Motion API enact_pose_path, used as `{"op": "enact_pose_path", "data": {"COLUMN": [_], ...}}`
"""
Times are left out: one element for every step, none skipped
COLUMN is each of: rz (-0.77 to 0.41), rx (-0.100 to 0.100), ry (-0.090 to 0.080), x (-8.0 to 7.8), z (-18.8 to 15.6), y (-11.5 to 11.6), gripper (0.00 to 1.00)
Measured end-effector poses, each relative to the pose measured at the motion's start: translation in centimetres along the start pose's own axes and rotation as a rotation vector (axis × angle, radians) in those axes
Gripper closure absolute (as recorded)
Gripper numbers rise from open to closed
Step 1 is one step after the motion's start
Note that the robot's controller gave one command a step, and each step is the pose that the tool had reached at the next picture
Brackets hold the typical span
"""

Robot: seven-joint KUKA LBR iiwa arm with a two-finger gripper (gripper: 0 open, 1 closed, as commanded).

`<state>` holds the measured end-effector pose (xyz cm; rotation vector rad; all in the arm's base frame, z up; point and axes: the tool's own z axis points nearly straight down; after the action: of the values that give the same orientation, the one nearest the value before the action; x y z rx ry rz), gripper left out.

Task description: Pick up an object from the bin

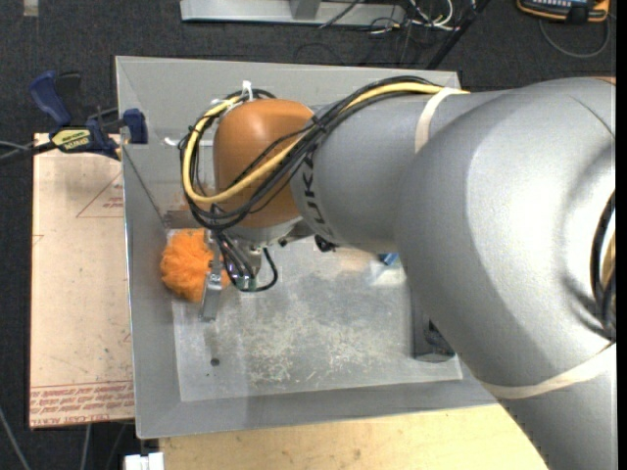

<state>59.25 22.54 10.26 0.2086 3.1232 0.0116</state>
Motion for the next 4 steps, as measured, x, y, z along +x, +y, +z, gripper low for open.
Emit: {"op": "enact_pose_path", "data": {"rz": [-0.251, -0.399, -0.226, -0.243], "rx": [0.000, 0.000, -0.006, -0.003], "ry": [-0.005, -0.012, -0.019, -0.018], "x": [-0.4, -0.5, 0.6, 1.3], "z": [1.4, 2.0, 2.4, 2.7], "y": [0.4, 0.7, 0.1, -0.6], "gripper": [0.00, 0.00, 0.00, 1.00]}}
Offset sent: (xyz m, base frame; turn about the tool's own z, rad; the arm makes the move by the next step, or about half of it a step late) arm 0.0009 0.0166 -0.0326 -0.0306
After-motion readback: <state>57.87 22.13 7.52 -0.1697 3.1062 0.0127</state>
